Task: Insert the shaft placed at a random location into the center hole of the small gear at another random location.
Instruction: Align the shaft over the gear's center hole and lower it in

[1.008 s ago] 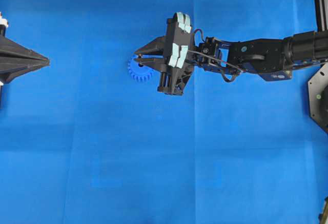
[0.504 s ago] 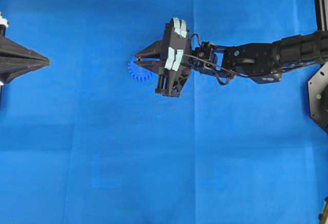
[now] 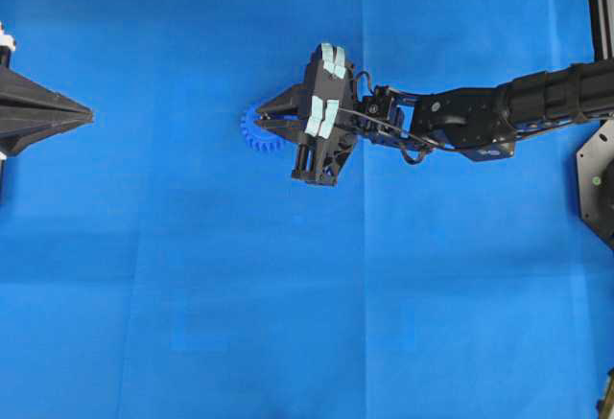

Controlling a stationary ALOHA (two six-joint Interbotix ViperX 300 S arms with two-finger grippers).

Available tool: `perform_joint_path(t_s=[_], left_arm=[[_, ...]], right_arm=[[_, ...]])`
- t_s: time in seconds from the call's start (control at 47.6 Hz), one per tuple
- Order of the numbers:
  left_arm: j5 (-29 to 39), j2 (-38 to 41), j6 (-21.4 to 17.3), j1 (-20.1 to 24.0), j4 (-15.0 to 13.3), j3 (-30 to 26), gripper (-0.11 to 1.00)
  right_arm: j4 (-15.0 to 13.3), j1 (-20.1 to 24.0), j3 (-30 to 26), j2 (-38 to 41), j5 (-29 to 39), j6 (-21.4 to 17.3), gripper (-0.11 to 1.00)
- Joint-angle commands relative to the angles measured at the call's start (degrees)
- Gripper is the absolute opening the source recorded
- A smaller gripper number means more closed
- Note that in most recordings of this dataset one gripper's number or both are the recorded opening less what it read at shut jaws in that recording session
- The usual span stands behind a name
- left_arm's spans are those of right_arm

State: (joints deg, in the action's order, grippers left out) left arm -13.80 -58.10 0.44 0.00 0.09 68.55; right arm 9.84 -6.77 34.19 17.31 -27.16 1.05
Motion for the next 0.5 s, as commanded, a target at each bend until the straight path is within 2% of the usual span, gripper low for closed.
perform_joint_path(t_s=[0.0,0.483], left_arm=[[-0.2,0.4,0.1,-0.1,0.1,-0.5,0.00],[-0.2,0.4,0.1,-0.1,0.1,-0.5,0.00]], right_arm=[[0.0,0.1,-0.9,-0.7,-0.6,0.1,0.03],[0.1,0.1,-0.8,-0.4,-0.2,0.1,0.03]])
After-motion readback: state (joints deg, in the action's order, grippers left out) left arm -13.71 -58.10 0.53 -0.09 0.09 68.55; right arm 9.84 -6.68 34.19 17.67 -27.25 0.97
